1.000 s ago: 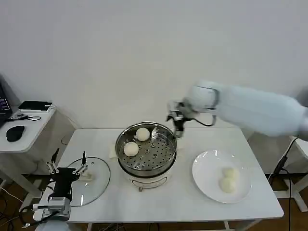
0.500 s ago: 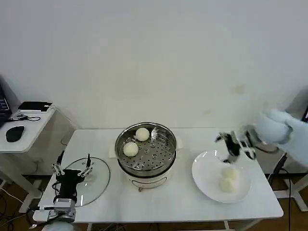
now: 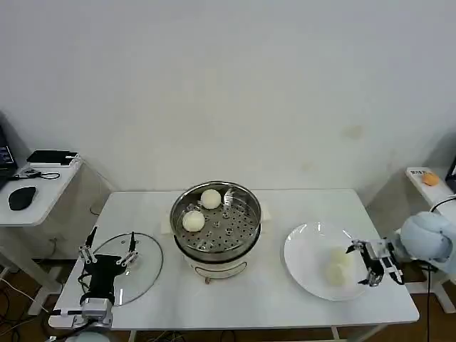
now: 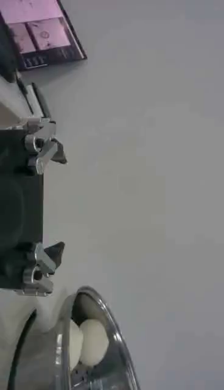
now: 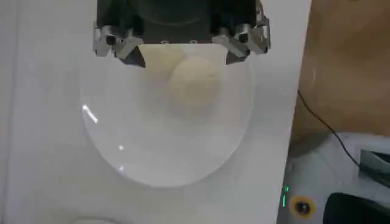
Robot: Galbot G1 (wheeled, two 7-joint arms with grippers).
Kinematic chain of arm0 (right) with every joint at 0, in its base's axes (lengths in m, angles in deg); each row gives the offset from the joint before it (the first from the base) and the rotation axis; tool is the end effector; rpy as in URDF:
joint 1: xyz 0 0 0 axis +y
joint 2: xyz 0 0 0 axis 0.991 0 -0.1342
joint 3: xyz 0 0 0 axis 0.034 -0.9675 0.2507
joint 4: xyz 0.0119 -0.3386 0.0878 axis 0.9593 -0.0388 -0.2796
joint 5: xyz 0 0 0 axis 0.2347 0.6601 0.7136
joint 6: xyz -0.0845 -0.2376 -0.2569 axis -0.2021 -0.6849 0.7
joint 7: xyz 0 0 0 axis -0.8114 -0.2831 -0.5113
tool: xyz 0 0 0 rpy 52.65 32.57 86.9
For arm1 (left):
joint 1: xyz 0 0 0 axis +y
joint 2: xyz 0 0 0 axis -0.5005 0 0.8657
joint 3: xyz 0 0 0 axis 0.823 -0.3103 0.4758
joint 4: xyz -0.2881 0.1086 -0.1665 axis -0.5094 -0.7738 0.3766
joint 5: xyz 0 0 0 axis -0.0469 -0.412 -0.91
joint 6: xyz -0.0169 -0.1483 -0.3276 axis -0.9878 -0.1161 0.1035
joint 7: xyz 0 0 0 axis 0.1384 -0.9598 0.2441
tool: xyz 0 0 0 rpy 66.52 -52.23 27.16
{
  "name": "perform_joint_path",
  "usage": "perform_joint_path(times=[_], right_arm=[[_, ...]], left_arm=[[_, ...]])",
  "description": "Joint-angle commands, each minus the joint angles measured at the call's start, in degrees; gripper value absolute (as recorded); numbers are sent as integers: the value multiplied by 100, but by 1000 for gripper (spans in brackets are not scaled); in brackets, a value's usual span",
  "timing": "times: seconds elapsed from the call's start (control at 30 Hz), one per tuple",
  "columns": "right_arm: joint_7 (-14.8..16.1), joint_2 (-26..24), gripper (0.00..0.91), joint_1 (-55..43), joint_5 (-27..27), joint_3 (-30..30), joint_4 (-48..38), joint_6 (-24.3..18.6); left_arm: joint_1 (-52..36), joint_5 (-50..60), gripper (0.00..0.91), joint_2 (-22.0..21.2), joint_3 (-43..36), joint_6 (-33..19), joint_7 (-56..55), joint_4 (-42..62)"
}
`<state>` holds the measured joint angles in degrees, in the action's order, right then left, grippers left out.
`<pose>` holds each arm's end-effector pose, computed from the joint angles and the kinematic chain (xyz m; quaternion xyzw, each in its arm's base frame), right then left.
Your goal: Take steamed baozi put them in steamer then cover it.
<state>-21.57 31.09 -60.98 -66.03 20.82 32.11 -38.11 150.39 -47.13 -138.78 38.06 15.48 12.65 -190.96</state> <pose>0.3860 -0.2049 -0.1950 0.5071 -0.5391 0.5635 0.3670 0.1923 0.0772 -0.2814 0.0691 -0.9726 -0.2218 0.0047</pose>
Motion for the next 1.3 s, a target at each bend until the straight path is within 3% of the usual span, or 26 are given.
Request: perform_joint_path(times=[0.03, 0.23, 0.47, 1.03, 1.13, 1.3], right_arm=[[-104, 531, 907, 678, 260, 333, -435, -43], [-227, 900, 907, 634, 369, 314, -777, 46], [-205, 959, 907, 557, 417, 274, -987, 120], [-219, 1027, 645, 638, 398, 287, -997, 245], [-159, 982, 635, 599, 366, 289, -930, 247], [193, 795, 645, 230, 268, 252, -716, 112]], left_arm=[[22, 15, 907, -9, 46, 6, 0, 2], [24, 19, 907, -31, 69, 0, -2, 63], [12, 16, 907, -44, 78, -4, -2, 102], [-13, 16, 907, -38, 48, -2, -4, 99], [-8, 17, 907, -36, 49, 0, -4, 76], [19, 8, 907, -13, 85, 1, -5, 24]])
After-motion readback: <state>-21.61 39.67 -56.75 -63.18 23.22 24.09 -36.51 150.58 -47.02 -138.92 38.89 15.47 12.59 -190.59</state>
